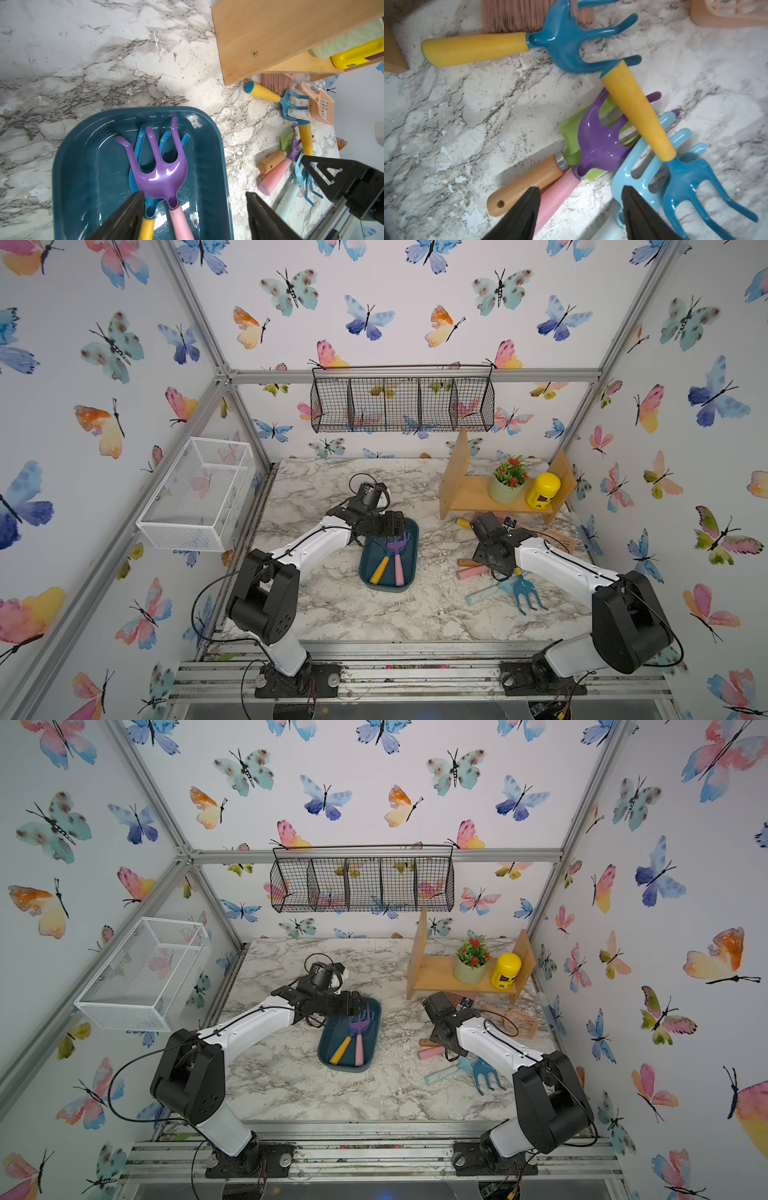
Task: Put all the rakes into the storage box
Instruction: Pick up the rake at the center of the board.
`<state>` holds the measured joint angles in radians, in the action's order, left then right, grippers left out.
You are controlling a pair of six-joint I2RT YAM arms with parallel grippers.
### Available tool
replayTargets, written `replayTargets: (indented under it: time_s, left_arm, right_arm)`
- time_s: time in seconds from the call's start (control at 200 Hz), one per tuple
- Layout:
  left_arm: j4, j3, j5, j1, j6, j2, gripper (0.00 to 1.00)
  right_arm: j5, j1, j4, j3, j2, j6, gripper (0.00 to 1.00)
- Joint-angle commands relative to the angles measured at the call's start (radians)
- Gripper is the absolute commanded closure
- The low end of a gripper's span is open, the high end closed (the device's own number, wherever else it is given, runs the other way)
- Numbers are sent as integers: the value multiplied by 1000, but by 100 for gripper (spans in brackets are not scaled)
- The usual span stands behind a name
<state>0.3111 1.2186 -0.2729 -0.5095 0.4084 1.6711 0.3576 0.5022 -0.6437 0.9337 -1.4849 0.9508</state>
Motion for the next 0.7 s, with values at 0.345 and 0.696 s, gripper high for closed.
replayTargets:
  time_s: [0.345,0.696]
  left_arm:
    - [22,1,1,4,-1,17,19]
    - [31,9,4,4,0,26,20]
  right_arm:
    - [-243,-51,89,-28,-82,-67,50]
    - [-273,-56,52,-6,-133,-93,54]
